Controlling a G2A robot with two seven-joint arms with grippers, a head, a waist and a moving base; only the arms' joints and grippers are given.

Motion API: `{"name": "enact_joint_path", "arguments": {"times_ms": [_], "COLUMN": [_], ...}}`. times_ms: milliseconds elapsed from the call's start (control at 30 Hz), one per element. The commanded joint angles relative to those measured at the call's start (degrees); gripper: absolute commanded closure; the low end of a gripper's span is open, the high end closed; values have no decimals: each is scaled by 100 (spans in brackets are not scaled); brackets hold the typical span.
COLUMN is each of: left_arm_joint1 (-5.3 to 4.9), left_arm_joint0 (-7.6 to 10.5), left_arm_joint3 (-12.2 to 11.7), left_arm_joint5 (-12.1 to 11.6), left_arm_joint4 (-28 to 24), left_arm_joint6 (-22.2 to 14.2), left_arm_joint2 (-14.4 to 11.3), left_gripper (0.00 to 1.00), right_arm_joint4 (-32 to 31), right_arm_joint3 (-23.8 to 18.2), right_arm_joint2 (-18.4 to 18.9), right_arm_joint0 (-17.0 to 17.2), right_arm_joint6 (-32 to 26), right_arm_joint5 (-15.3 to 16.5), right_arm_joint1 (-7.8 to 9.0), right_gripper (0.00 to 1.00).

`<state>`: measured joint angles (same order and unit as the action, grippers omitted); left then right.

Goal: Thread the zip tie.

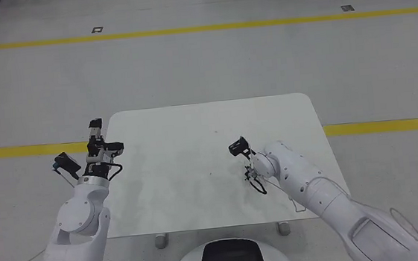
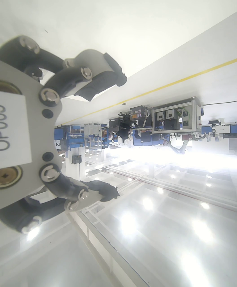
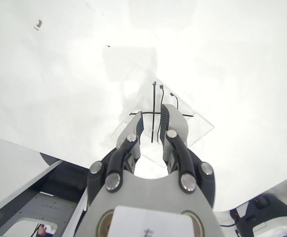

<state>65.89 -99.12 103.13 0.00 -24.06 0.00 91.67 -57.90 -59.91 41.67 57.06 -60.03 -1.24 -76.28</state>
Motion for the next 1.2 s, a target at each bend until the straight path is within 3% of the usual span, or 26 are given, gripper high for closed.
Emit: {"name": "enact_joint_path", "arguments": {"times_ms": [0, 500, 1167], "left_arm_joint1": [0, 0, 0], "left_arm_joint0": [0, 0, 0], "left_arm_joint3": [0, 0, 0], "left_arm_joint5": [0, 0, 0], "left_arm_joint4": [0, 0, 0], "left_arm_joint6": [0, 0, 0], "left_arm_joint2": [0, 0, 0], "left_gripper": [0, 0, 0], "right_arm_joint4": [36, 148, 148], "right_arm_joint3": [95, 632, 937], "right_arm_joint2": [-12, -153, -214], "right_arm_joint0": [-34, -257, -381], "right_arm_joint6": [45, 213, 230], "right_arm_joint5": [35, 159, 189], "right_arm_joint1": [-26, -221, -380], "right_gripper": [82, 85, 89]}}
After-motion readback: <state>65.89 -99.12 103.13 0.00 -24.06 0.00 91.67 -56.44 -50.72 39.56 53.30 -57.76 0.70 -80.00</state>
